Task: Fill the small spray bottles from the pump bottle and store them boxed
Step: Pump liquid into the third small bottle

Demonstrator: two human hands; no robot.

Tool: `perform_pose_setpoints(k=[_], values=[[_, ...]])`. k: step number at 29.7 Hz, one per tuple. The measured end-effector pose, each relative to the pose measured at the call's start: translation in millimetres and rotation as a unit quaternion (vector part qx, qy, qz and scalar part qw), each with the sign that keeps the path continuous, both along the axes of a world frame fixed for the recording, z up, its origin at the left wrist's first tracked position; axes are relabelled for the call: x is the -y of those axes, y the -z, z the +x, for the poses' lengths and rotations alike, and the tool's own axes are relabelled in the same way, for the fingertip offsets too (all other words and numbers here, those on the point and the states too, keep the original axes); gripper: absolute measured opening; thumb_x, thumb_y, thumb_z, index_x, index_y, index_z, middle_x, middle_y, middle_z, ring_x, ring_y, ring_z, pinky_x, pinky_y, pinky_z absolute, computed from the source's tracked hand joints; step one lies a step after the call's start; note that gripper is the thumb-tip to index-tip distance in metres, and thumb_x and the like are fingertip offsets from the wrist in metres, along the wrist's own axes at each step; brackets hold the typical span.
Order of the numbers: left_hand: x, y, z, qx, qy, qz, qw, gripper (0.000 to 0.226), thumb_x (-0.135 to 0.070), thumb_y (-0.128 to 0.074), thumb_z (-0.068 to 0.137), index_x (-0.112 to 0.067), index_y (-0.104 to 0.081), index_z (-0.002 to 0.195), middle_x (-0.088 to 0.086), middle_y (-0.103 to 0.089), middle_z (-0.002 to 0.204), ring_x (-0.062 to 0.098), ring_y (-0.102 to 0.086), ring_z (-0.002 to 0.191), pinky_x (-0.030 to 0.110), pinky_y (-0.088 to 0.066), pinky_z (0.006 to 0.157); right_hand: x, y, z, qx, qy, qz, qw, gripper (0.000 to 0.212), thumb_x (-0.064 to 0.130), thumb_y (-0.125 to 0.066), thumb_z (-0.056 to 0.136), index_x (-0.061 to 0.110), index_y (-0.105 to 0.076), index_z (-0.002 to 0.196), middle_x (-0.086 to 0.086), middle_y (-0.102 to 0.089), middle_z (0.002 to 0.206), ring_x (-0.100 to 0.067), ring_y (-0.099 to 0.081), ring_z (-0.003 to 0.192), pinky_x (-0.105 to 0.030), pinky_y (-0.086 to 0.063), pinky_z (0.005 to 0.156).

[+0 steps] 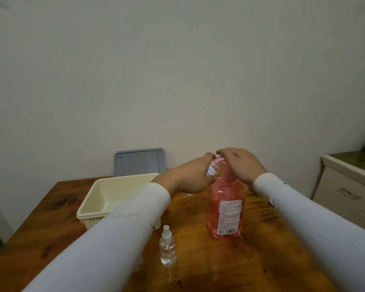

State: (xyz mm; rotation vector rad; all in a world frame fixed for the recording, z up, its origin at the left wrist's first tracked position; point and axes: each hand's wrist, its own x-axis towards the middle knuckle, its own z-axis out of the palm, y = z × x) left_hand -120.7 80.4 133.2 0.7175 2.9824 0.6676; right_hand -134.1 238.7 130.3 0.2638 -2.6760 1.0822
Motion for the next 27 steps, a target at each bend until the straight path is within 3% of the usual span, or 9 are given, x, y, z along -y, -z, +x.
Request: perform_pose_setpoints(k=[12, 18, 27], values=[[0, 11, -2, 0.015, -0.003, 0.0, 1.0, 0.056, -0.032, -0.051, 0.098, -0.023, -0.022, 0.145, 0.01, -0.049, 0.136, 0.025, -0.056, 0.108, 0.037, -0.049, 0.087, 1, 12, -3, 0.005, -0.003, 0.029, 1.0, 0.04, 0.025, -0.031, 0.099, 0.017, -0.062, 0.123, -0.006, -0.059, 0.131, -0.023, -0.05, 0.12, -0.035, -0.039, 0.101], [1, 1, -2, -0.001, 0.004, 0.017, 1.0, 0.056, -0.028, -0.05, 0.098, -0.021, -0.022, 0.146, 0.011, -0.049, 0.135, 0.02, -0.053, 0.102, 0.029, -0.043, 0.079, 2, 0, -4, -0.009, 0.001, -0.037, 0.999, 0.039, 0.026, -0.035, 0.097, 0.017, -0.065, 0.121, -0.005, -0.061, 0.129, -0.022, -0.053, 0.118, -0.04, -0.041, 0.104], [1, 14, -5, 0.018, -0.001, 0.007, 1.0, 0.057, -0.03, -0.051, 0.098, -0.024, -0.021, 0.146, 0.01, -0.049, 0.137, 0.025, -0.056, 0.109, 0.037, -0.05, 0.088, 2, 14, -4, 0.0, -0.002, -0.015, 1.0, 0.039, 0.024, -0.033, 0.097, 0.016, -0.065, 0.119, -0.006, -0.061, 0.128, -0.022, -0.053, 0.118, -0.039, -0.04, 0.103]])
